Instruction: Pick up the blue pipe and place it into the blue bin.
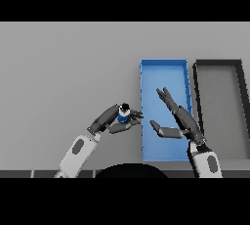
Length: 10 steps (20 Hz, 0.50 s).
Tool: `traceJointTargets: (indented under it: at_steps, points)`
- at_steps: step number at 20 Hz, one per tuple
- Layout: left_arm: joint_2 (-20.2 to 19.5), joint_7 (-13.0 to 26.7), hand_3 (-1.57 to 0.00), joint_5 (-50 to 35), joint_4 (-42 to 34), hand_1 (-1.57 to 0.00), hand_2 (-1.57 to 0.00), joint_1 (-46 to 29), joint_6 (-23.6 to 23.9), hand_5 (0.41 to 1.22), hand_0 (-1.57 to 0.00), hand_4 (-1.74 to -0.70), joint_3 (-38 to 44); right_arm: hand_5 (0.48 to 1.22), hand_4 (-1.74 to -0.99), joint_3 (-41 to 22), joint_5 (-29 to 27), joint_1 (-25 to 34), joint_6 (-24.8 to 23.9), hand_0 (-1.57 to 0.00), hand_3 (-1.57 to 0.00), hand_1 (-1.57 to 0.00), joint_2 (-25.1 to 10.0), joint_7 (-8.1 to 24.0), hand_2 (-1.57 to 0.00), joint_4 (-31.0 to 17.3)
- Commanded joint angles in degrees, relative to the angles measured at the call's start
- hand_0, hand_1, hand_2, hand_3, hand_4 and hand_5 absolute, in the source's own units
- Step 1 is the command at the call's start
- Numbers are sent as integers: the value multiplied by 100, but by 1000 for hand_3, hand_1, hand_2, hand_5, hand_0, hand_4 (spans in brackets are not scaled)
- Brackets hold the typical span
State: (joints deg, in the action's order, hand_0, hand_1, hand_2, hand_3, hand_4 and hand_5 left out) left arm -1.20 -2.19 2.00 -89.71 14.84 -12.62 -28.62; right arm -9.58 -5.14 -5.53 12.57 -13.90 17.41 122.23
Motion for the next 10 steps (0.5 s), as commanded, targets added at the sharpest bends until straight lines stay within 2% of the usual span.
traceJointTargets:
  at_steps: [1, 3, 4, 6, 8, 10]
  points:
    - [27, 16, -1571, -17, -3, -1571, -1571, 3, -38, 1221, -1571, -1467, 2, 558, -1281, -100, 2, 205, 85, 1, 1, -4, -77, 148, -81, 62]
    - [60, 111, -1571, 85, 32, -1571, -1571, 66, -22, 1221, -1571, -1467, 31, 556, -1296, -371, -6, 762, 116, 1, 1, -2, -39, 475, -53, 50]
    - [69, 36, -1571, 77, -1, -1571, -1571, 31, -47, 1221, -1571, -1467, 45, 559, -1298, -473, 11, 977, 168, 1, 1, -2, -38, 474, -44, 7]
    - [121, 29, -1571, 101, 88, -1571, -1571, 16, -99, 1221, -1571, -1467, 59, 560, -1300, -664, -100, 1378, 241, 1, 1, -1, 41, 794, -42, -118]
    - [156, -90, -1571, 93, 108, -1571, -1571, 81, -156, 1221, -1571, -1466, 121, 555, -1282, -747, -269, 1595, 345, 1, 1, 0, 83, 899, -45, -156]
    - [111, -169, -1571, 103, 215, -1571, -1571, 20, -262, 1221, -1571, -1464, 183, 554, -1253, -890, -264, 1927, 456, 1, 1, 0, 103, 828, -48, -217]
